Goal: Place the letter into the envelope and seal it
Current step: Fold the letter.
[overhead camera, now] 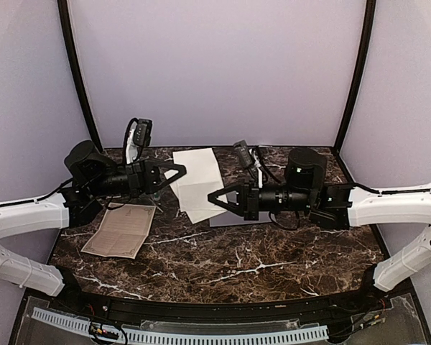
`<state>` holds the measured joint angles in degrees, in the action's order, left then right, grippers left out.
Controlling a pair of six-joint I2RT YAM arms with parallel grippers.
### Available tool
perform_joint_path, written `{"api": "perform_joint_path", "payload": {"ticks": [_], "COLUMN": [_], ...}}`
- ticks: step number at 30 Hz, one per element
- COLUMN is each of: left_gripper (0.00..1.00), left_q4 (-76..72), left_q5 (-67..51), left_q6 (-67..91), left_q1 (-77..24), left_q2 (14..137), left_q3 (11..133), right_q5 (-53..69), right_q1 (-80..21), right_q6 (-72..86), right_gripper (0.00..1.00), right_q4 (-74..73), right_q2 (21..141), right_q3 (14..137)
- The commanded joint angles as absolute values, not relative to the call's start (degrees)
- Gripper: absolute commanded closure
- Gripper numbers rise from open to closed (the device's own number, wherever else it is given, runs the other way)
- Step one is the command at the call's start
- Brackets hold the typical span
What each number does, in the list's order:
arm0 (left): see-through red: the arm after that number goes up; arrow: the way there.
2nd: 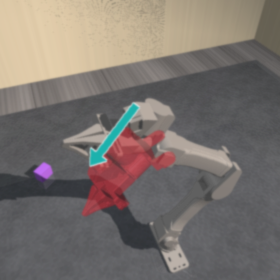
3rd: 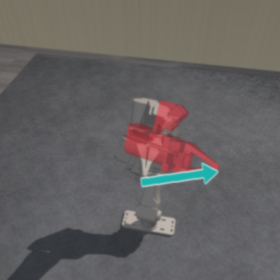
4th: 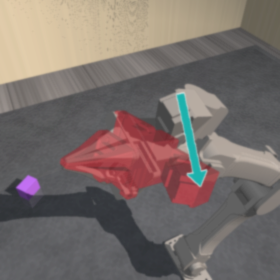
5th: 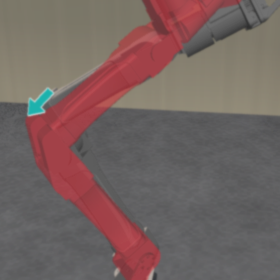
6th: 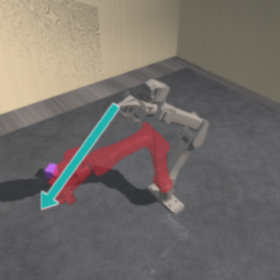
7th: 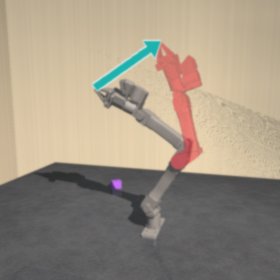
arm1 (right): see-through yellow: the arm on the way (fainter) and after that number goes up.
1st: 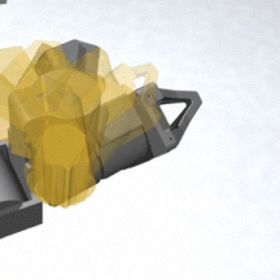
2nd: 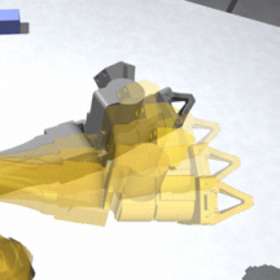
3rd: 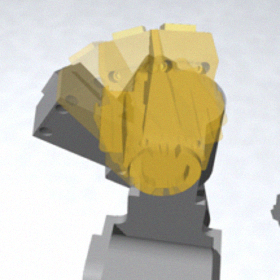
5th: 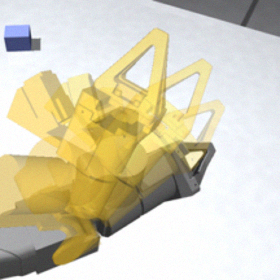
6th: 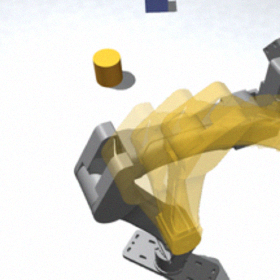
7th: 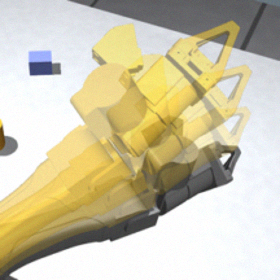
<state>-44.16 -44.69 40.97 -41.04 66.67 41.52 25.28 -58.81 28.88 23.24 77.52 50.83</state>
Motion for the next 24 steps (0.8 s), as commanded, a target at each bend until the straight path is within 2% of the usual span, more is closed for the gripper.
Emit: {"api": "perform_joint_path", "payload": {"ticks": [1,5,6,7,8,9,10,11,14,15,22,23,24], "left_gripper": [1.0,1.0,1.0,1.0,1.0,1.0,1.0,1.0,1.0,1.0,1.0,1.0,1.0], "left_q4": [-46.3,-45.4,-45.3,-44.8,-44.7,-44.4,-44.3,-44.2,-44.1,-44.1,-43.8,-43.8,-43.8], "left_q5": [-44.5,-44.4,-44.6,-44.7,-44.9,-45.0,-45.1,-45.2,-45.4,-45.5,-46.4,-47.7,-48.5], "left_q6": [40.4,40.3,40.2,40.1,39.9,39.9,39.8,39.9,40.0,39.9,39.7,39.6,39.4], "left_q1": [-40.6,-39.6,-39.3,-39.2,-39.0,-39.0,-38.8,-38.8,-38.6,-38.6,-38.4,-38.5,-38.5], "left_q2": [65.9,65.6,65.5,65.4,65.4,65.3,65.3,65.3,65.1,65.1,65.6,65.7,66.2], "left_q3": [40.8,41.0,41.2,41.3,41.3,41.3,41.3,41.3,41.2,41.2,41.2,41.3,41.3], "right_q5": [25.8,26.8,26.9,26.9,26.8,26.6,26.3,26.1,25.5,25.5,25.5,25.2,24.8], "right_q1": [-58.2,-58.1,-58.0,-58.0,-58.0,-58.1,-58.0,-57.9,-57.8,-57.8,-57.7,-57.7,-57.6], "right_q6": [30.8,31.2,31.2,31.2,31.3,31.2,31.2,31.2,31.3,31.4,31.4,31.1,30.7], "right_gripper": [1.0,1.0,0.91,0.74,0.62,0.54,0.52,0.52,0.83,0.99,1.0,0.92,0.72], "right_q4": [26.4,26.4,25.9,25.3,24.9,24.5,24.0,23.7,23.8,24.2,25.9,25.2,24.8], "right_q2": [75.3,74.7,74.6,74.5,74.2,73.9,73.4,73.0,71.9,71.7,72.1,72.3,72.4], "right_q3": [49.0,48.3,48.3,48.3,48.1,47.9,47.5,47.3,46.4,46.3,45.9,46.5,47.1]}}
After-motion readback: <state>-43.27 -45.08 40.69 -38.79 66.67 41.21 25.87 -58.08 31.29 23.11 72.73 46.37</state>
